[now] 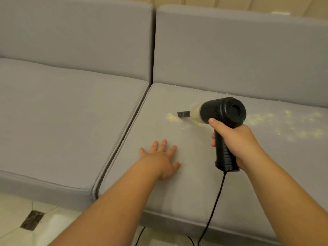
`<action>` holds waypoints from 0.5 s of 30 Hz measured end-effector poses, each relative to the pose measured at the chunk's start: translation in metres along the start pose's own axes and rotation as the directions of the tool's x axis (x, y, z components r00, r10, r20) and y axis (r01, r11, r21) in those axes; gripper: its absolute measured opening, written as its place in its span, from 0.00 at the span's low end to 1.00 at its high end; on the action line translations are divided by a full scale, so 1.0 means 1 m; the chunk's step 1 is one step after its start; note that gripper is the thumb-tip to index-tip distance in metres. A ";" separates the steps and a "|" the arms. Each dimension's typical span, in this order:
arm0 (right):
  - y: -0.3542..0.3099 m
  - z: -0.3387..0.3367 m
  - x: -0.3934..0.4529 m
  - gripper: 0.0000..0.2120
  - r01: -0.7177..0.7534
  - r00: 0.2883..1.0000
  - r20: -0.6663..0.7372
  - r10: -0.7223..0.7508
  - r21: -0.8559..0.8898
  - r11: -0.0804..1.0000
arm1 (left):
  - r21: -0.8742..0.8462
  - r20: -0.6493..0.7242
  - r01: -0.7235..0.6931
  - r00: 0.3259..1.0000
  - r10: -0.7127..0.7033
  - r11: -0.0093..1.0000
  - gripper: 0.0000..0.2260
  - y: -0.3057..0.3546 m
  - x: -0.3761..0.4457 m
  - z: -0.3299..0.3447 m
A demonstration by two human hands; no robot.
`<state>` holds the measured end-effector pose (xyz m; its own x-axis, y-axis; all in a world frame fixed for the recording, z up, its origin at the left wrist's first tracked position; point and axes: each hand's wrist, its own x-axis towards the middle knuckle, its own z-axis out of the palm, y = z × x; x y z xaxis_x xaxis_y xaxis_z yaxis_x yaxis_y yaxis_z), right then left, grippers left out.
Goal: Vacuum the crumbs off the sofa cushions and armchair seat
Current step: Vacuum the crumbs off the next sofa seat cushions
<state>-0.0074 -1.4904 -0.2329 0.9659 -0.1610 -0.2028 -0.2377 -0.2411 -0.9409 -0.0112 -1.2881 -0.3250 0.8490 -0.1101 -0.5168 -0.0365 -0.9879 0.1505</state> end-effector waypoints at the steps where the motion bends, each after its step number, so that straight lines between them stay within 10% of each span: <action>1: 0.003 0.000 -0.001 0.11 0.012 1.000 0.016 -0.012 -0.014 1.000 | 0.003 -0.001 0.011 1.000 -0.011 1.000 0.32 0.002 -0.002 0.000; 15: 0.017 -0.008 0.010 0.11 0.098 0.991 0.094 -0.093 -0.052 0.994 | 0.066 0.006 0.064 0.998 -0.065 0.996 0.31 -0.019 -0.018 0.021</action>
<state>-0.0021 -1.5038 -0.2486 0.9892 -0.0472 -0.1388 -0.1466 -0.3055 -0.9408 -0.0367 -1.2697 -0.3364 0.8464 -0.0465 -0.5305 -0.0164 -0.9980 0.0613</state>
